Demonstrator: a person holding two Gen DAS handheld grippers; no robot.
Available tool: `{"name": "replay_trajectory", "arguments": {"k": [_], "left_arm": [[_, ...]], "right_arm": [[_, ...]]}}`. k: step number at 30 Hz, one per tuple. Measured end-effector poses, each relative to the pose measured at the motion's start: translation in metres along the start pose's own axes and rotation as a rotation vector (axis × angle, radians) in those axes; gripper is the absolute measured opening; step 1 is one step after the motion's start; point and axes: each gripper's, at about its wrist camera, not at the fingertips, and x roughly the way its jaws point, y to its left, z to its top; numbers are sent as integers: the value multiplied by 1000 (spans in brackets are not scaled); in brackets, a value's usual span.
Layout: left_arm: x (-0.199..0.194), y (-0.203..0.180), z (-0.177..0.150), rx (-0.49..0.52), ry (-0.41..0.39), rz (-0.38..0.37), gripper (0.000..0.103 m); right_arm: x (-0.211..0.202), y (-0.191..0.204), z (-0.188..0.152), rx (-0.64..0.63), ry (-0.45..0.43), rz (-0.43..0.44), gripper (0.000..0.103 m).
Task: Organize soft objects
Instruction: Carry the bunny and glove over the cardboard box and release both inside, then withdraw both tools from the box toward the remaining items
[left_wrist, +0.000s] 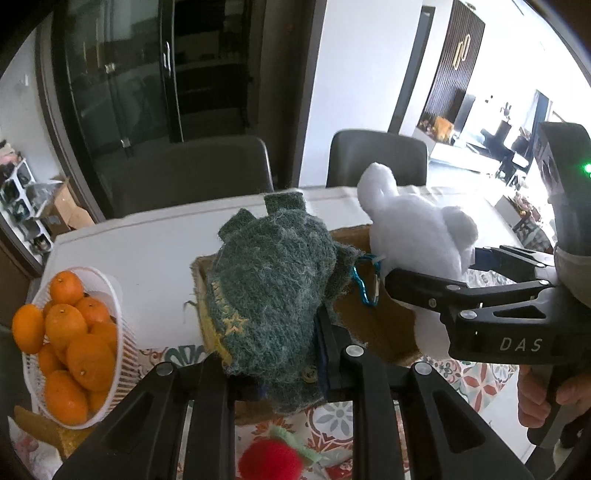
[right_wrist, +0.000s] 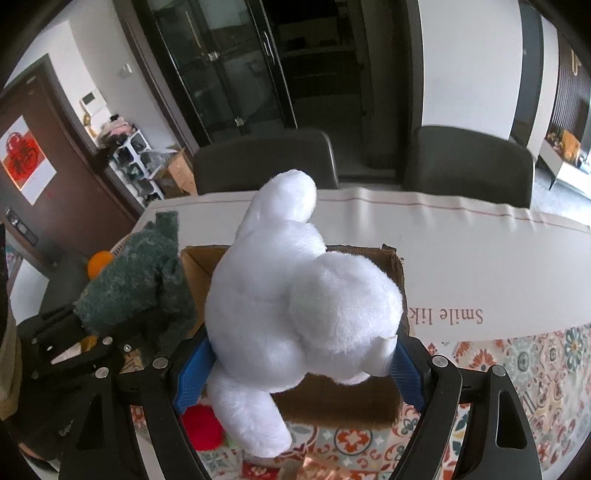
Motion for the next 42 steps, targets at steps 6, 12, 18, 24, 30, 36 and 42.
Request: {"name": "replay_trajectory", "arguments": {"k": [6, 12, 18, 24, 30, 36, 42], "left_arm": [[28, -2, 2, 34, 70, -12, 39], [28, 1, 1, 56, 59, 64, 72], [9, 6, -3, 72, 3, 217, 85], [-12, 18, -10, 51, -47, 291, 88], [-30, 24, -20, -4, -57, 294, 89], [-45, 23, -38, -30, -58, 287, 90], [-57, 17, -55, -45, -53, 272, 91]], "right_arm": [[24, -7, 7, 5, 45, -1, 84], [36, -14, 7, 28, 85, 2, 87], [42, -12, 4, 33, 106, -7, 92], [37, -6, 7, 30, 83, -21, 94], [21, 6, 2, 8, 56, -53, 93], [-11, 17, -11, -11, -14, -143, 93], [-38, 23, -32, 2, -58, -193, 94]]}}
